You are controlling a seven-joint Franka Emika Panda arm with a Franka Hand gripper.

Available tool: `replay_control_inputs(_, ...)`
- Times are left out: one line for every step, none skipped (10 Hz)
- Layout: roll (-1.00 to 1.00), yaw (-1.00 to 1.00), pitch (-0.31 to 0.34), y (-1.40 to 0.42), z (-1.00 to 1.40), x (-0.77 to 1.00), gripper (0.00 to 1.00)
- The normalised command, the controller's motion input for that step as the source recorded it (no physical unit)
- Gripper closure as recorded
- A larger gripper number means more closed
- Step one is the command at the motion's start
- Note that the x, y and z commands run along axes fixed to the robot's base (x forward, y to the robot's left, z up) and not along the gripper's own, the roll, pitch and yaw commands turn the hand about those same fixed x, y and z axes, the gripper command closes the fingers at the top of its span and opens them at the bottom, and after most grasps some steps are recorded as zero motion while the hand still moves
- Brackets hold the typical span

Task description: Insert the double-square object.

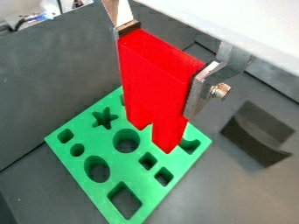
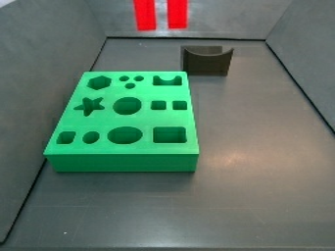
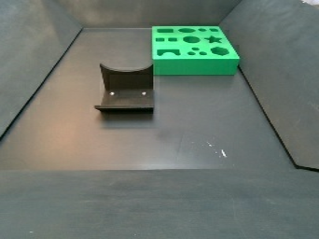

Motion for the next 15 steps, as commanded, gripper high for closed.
replay_control_inputs(0.03,0.15,0.0,-0.3,-1.0,0.13,1.0)
replay_control_inputs(0.01,0.1,0.0,-0.31,-1.0,0.16,1.0)
replay_control_inputs(0.01,0.09,0.0,-0.27,-1.0,0.16,1.0)
replay_control_inputs(0.0,0.15,0.0,0.07,-1.0,0.12,1.0)
replay_control_inputs(0.0,0.07,0.0,0.36,-1.0,0.12,1.0)
replay_control_inputs(0.08,0.04,0.0,0.43,-1.0,0.07,1.0)
replay_control_inputs(0.11,0.08,0.0,0.43,-1.0,0.0,1.0)
replay_control_inputs(0.04,0.09,0.0,0.35,-1.0,0.0,1.0)
replay_control_inputs(0.05,0.06,0.017,0.31,-1.0,0.0,1.0)
replay_control_inputs(0.15,0.0,0.137,0.01,-0.63,0.03,1.0)
replay_control_inputs(0.23,-0.1,0.183,-0.12,-0.45,0.29,1.0)
replay_control_inputs(0.33,-0.2,0.219,-0.15,-0.46,0.39,1.0)
replay_control_inputs(0.37,-0.13,0.24,-0.11,-0.34,0.32,1.0)
replay_control_inputs(0.35,-0.05,0.22,-0.01,-0.29,0.23,1.0)
replay_control_inputs(0.33,-0.01,0.196,-0.03,-0.38,0.17,1.0)
